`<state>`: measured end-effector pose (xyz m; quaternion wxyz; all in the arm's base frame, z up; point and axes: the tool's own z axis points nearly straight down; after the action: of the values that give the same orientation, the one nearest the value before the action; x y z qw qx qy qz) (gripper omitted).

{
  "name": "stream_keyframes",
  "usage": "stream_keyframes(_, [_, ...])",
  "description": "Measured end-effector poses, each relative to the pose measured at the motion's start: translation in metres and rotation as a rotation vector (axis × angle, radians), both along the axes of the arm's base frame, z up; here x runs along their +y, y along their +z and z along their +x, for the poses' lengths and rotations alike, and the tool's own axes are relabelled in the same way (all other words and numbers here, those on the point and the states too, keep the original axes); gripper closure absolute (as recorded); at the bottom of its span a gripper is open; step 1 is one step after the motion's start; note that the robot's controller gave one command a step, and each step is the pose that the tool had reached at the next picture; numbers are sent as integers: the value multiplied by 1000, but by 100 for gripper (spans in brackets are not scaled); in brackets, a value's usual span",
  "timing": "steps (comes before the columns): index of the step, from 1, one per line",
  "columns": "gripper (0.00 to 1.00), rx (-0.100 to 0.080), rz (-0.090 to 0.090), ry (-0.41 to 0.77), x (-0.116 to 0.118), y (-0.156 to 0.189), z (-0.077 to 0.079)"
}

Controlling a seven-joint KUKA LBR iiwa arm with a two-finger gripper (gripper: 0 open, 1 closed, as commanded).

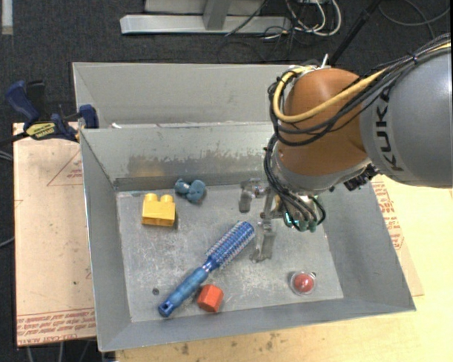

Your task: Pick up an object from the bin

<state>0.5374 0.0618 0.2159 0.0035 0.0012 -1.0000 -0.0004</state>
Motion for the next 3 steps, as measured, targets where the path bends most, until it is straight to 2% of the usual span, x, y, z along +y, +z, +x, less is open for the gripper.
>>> stream_keyframes(1, [0, 0, 0, 86, 8, -91, 12])
stream_keyframes(2, [0, -5, 3, 460, 17, -148, 19])
stream_keyframes(3, [100, -7, 3, 458, 17, -147, 20])
